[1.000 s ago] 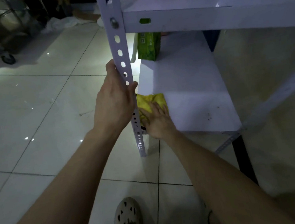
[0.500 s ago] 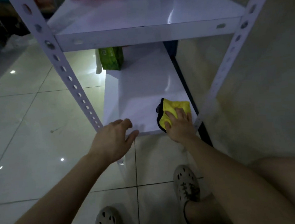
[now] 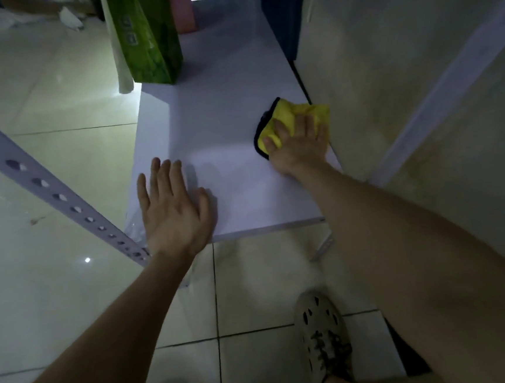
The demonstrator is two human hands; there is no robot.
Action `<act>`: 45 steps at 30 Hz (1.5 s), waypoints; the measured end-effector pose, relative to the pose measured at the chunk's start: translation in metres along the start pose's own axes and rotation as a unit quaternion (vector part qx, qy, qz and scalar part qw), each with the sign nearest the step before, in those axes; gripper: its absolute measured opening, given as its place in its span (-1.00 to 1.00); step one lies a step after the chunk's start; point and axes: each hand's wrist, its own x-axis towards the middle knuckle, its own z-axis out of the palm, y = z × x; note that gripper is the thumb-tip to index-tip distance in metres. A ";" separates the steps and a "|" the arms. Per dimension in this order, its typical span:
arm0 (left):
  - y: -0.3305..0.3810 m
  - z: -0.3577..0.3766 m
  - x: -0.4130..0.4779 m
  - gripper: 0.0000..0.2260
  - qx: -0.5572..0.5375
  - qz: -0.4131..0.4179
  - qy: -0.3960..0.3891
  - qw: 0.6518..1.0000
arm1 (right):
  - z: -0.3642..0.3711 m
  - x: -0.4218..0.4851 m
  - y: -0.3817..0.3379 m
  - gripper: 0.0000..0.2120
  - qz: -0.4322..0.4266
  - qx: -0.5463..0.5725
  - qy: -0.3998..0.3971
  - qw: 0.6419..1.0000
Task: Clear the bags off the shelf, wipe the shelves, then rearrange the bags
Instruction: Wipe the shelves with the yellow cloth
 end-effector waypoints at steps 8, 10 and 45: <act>-0.001 -0.004 -0.006 -0.32 -0.042 -0.017 0.046 0.998 | 0.005 -0.039 -0.065 -0.51 -0.360 -0.003 0.064 0.931; 0.000 -0.004 -0.007 -0.31 -0.044 -0.018 0.036 0.998 | -0.005 -0.016 -0.036 -0.50 -0.268 -0.051 0.073 0.959; -0.063 -0.218 0.004 -0.49 -0.190 -0.141 -0.097 0.967 | 0.016 -0.123 -0.169 -0.55 -0.393 0.050 0.068 0.916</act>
